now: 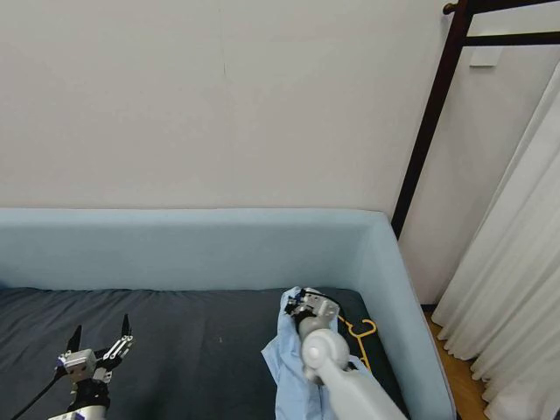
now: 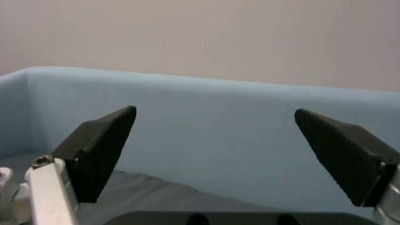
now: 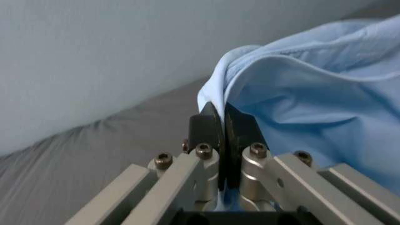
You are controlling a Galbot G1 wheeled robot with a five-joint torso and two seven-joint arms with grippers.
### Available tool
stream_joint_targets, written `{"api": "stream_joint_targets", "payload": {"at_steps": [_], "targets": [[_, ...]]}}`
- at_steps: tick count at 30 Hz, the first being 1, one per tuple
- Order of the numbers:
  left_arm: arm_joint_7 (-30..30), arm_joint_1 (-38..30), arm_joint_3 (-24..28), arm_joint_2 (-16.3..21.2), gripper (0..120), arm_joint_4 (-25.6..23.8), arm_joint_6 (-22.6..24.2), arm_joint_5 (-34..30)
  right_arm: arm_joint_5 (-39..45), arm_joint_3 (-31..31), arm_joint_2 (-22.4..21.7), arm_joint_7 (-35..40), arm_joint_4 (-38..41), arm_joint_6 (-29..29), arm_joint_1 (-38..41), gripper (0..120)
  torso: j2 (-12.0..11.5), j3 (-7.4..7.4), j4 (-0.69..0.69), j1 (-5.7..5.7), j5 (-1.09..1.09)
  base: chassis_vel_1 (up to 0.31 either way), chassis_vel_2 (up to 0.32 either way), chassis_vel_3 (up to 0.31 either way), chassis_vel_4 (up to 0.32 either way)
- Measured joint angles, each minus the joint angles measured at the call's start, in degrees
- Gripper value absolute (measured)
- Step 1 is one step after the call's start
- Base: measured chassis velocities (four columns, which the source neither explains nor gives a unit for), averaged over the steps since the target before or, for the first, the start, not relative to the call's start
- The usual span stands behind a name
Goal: Pick up the clothes from the sofa and hang them on the clothes hanger.
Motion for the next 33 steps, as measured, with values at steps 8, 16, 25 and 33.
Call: {"api": "stream_joint_targets", "payload": {"at_steps": [8, 16, 25, 33], "targets": [[-0.02, 0.54, 0.05, -0.95, 100, 0.11, -0.75, 0.48, 3.68, -2.72, -0.09, 0.39, 5.04, -2.94, -6.51, 24, 0.01, -0.02, -0.01, -0.01, 0.03, 0.0, 0.0, 0.0, 0.0], [-0.04, 0.21, 1.54, -1.91, 100, 0.11, -1.37, 1.64, -1.06, -3.07, -9.45, -4.41, 18.31, -1.34, -16.06, 49, 0.01, -0.01, -0.02, -0.02, 0.03, 0.0, 0.0, 0.0, 0.0], [-0.02, -1.21, 3.59, -2.32, 100, 0.49, -1.42, 2.62, -23.12, 3.59, -20.85, -23.84, 18.8, -8.04, -22.88, 93, 0.01, -0.02, 0.0, -0.02, 0.04, 0.0, 0.0, 0.0, 0.0], [-0.09, -2.29, 3.2, -1.15, 100, 1.5, -1.11, 1.79, -31.9, 6.03, -22.97, -30.9, 17.76, -13.75, -22.85, 100, 0.01, -0.01, 0.0, -0.01, 0.03, 0.0, 0.0, 0.0, 0.0]]}}
